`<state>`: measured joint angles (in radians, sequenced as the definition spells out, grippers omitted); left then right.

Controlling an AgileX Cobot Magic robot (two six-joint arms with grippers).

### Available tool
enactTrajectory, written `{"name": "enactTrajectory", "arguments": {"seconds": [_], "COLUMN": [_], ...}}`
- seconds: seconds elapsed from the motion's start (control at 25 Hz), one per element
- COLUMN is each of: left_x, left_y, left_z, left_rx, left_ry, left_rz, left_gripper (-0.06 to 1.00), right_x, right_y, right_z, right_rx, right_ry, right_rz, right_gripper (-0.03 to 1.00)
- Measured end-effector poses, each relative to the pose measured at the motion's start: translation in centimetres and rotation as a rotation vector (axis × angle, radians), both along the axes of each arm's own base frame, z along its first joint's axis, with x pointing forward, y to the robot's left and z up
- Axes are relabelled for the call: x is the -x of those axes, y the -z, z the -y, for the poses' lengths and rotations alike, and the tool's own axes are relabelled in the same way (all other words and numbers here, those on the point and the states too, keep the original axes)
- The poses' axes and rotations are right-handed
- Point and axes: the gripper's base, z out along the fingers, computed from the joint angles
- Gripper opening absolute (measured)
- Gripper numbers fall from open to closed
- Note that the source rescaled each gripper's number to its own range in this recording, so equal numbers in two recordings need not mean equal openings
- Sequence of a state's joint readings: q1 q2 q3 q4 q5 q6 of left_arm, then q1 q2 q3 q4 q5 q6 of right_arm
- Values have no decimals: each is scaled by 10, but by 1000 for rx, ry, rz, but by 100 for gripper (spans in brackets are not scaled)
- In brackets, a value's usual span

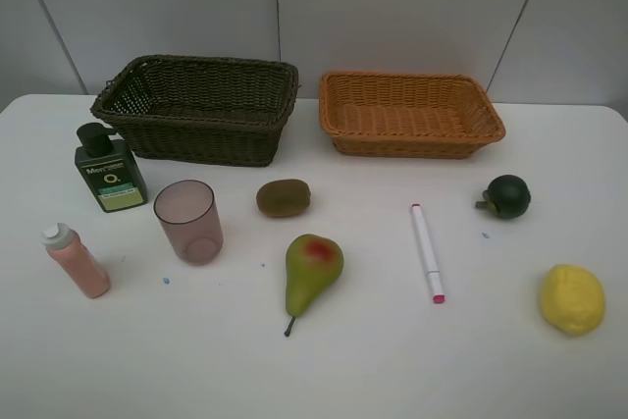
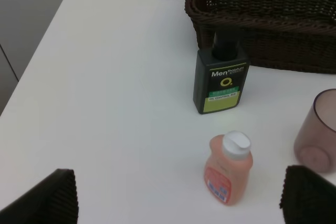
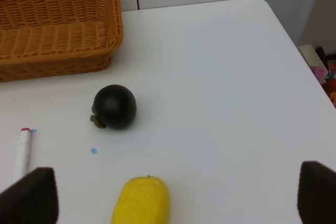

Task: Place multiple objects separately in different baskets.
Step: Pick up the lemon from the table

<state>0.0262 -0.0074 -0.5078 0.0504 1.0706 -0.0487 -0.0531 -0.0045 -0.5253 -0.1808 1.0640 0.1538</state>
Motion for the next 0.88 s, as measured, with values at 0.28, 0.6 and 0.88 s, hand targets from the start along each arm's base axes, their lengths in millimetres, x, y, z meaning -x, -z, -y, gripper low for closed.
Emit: {"name": "enactTrajectory", "arguments": {"seconds": [0.28, 0.6, 0.88], "left_x": [0, 0, 0], "left_y": [0, 0, 0], "left_z": [0, 0, 0], "left_rx": [0, 0, 0], "left_ry": [0, 0, 0], "left_rz": [0, 0, 0], "left_gripper": [100, 100, 100], "right_x": [0, 0, 0], "right_y": [0, 0, 0], "right_z": [0, 0, 0], "right_rx": [0, 0, 0], "right_ry": [0, 0, 0], "right_rz": [0, 0, 0], "right_gripper": [100, 100, 100]}}
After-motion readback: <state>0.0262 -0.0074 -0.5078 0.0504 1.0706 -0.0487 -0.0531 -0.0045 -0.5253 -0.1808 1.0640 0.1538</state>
